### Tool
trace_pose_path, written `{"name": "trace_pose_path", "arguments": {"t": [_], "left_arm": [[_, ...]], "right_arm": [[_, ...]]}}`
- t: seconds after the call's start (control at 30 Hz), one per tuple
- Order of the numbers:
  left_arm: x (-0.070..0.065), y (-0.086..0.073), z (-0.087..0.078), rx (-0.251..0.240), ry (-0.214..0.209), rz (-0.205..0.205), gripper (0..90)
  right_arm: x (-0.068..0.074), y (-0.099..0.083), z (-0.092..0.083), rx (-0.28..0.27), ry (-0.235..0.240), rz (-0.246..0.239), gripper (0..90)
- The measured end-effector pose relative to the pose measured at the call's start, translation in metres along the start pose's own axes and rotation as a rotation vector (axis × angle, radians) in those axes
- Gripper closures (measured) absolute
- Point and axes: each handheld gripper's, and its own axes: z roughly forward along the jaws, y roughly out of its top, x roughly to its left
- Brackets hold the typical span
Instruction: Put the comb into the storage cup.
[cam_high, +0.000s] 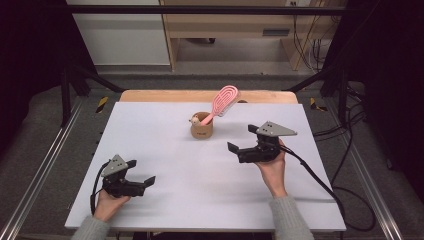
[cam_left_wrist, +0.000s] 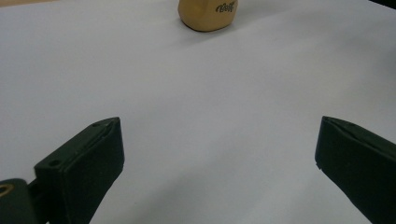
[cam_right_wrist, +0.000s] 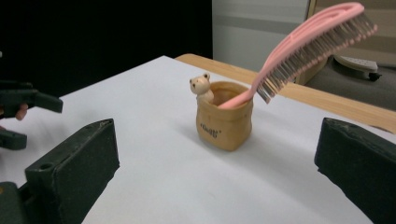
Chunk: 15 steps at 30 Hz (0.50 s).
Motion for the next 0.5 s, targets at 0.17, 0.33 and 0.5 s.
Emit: {"name": "trace_pose_path", "arguments": {"t": [0.17,0.33,0.5], "left_arm": [[0.000,0.000,0.000,-0.001,0.001,0.001,1.3],[0.000,0.000,0.000,-0.002,-0.001,0.005,1.3],[0.000,0.000,0.000,-0.001,-0.001,0.006,1.3]], "right_arm": [[-0.003,-0.013,-0.010,0.002,0.003,0.011,0.0],[-0.011,-0.027,-0.022,0.002,-0.001,0.026,0.0],[-0.020,-0.045,-0.032,0.012,-0.018,0.033,0.0]]}}
